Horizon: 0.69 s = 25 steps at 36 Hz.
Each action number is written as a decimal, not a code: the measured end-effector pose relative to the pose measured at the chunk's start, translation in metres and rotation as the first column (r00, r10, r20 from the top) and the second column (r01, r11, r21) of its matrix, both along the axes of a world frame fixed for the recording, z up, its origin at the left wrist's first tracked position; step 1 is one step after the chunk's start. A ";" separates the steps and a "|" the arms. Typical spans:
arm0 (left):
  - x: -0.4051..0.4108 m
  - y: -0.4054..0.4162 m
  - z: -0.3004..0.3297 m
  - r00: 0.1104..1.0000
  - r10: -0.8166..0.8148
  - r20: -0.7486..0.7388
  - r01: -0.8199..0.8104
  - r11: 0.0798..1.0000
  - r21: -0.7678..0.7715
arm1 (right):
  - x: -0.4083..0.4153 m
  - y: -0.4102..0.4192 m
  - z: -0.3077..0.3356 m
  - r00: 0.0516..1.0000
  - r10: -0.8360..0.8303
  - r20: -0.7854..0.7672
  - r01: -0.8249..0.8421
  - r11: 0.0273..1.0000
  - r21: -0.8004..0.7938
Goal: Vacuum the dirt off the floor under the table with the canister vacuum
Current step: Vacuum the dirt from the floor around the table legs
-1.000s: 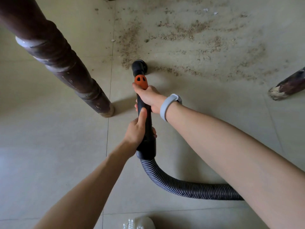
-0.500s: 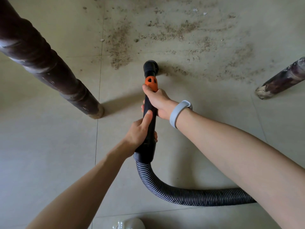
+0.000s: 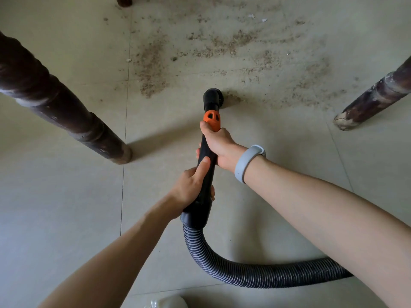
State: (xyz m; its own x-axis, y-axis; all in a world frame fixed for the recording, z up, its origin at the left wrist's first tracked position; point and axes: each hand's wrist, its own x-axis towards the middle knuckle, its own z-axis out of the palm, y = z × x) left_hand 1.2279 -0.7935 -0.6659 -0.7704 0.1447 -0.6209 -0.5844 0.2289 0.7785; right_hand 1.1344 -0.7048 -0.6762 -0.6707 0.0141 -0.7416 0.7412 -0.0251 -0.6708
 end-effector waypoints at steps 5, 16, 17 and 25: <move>-0.009 0.003 -0.001 1.000 0.028 0.009 -0.028 1.000 0.004 | -0.006 0.002 0.004 0.999 0.004 -0.034 -0.004 1.000 0.000; -0.042 0.012 0.005 0.999 0.031 0.010 -0.031 0.999 -0.016 | -0.033 0.009 0.024 0.999 -0.025 -0.037 0.024 0.999 -0.037; -0.041 0.013 0.006 1.000 0.022 0.009 -0.022 1.000 -0.020 | -0.032 0.011 0.023 0.999 -0.037 -0.030 0.035 0.998 -0.043; -0.028 0.024 0.004 0.999 -0.037 0.009 0.037 0.999 -0.015 | -0.015 0.029 0.016 0.997 -0.075 -0.014 0.074 0.996 -0.049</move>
State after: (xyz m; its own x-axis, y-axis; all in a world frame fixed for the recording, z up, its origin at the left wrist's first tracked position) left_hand 1.1996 -0.7695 -0.6620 -0.7590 0.1635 -0.6302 -0.5825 0.2621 0.7695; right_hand 1.1194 -0.6754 -0.6606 -0.6809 0.0291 -0.7318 0.7252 -0.1127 -0.6793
